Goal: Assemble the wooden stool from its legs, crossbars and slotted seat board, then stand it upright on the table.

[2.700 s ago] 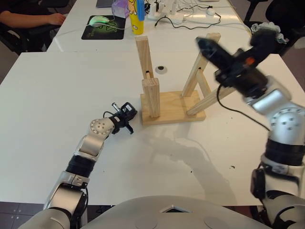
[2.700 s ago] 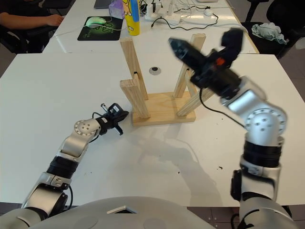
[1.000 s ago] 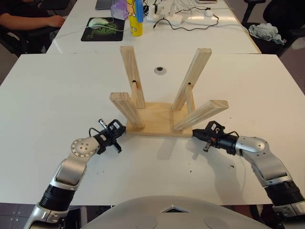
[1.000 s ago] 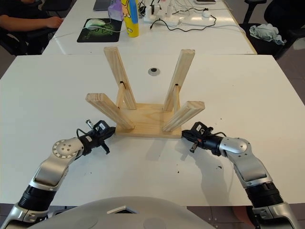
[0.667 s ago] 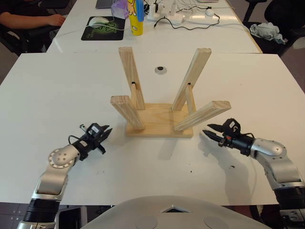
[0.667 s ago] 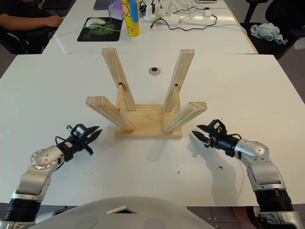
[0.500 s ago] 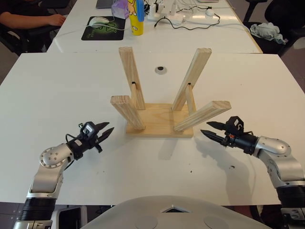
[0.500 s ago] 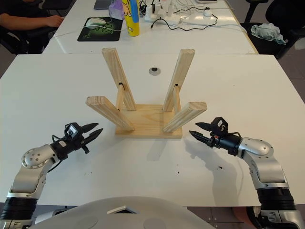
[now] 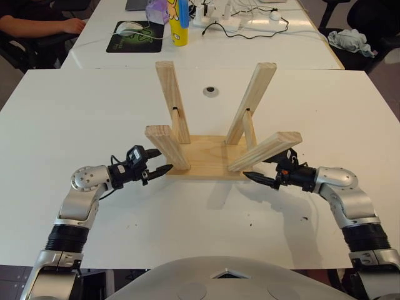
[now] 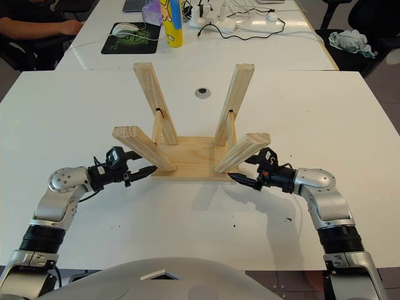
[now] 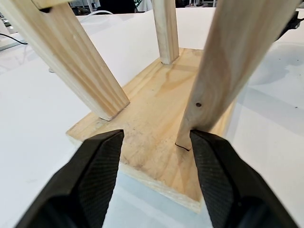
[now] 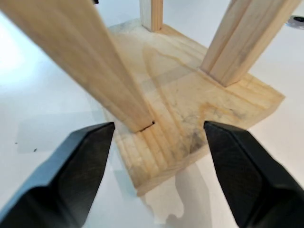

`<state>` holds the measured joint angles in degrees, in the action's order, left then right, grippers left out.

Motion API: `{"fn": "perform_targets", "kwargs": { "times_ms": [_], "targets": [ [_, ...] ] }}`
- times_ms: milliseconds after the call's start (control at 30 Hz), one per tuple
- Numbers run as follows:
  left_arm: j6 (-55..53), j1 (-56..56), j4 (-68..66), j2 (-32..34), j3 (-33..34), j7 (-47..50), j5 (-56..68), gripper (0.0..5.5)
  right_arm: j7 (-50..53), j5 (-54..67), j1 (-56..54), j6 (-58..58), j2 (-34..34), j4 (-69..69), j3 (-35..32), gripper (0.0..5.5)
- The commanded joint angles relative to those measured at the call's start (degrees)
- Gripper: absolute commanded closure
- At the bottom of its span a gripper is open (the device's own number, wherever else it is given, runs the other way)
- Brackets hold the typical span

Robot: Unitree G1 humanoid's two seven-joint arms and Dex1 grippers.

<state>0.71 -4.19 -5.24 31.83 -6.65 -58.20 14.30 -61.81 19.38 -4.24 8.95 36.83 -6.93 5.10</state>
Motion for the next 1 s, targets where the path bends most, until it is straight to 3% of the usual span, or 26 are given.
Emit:
{"fn": "perform_targets", "kwargs": {
  "times_ms": [33, 300, 700, 833, 1000],
  "targets": [
    [2.8, -2.3, -3.8, 0.4, -2.6, -3.0, -2.5, 2.9, -2.4, -1.6, -3.3, -1.9, -0.8, -2.8, 1.5, 2.0],
    [5.7, -4.1, -7.4, 0.2, -3.4, -4.9, -3.7, 2.9, -4.8, -2.7, -5.6, -2.9, -1.1, -5.4, 2.9, 2.0],
    [4.2, -5.8, -6.9, -3.8, -5.4, -5.5, -2.9, 2.87, -6.5, -3.4, -6.6, -2.8, -2.2, -7.5, 3.7, 3.64],
    [3.5, -4.9, -7.0, -2.6, -5.5, -6.8, -3.0, 3.39, -7.3, -3.6, -6.7, -2.7, -2.1, -7.6, 3.7, 4.07],
    [2.2, -4.6, -6.8, -1.7, -4.9, -8.0, -2.0, 4.07, -8.8, -3.1, -6.5, -2.6, -1.7, -7.3, 3.3, 4.09]
  ]
}}
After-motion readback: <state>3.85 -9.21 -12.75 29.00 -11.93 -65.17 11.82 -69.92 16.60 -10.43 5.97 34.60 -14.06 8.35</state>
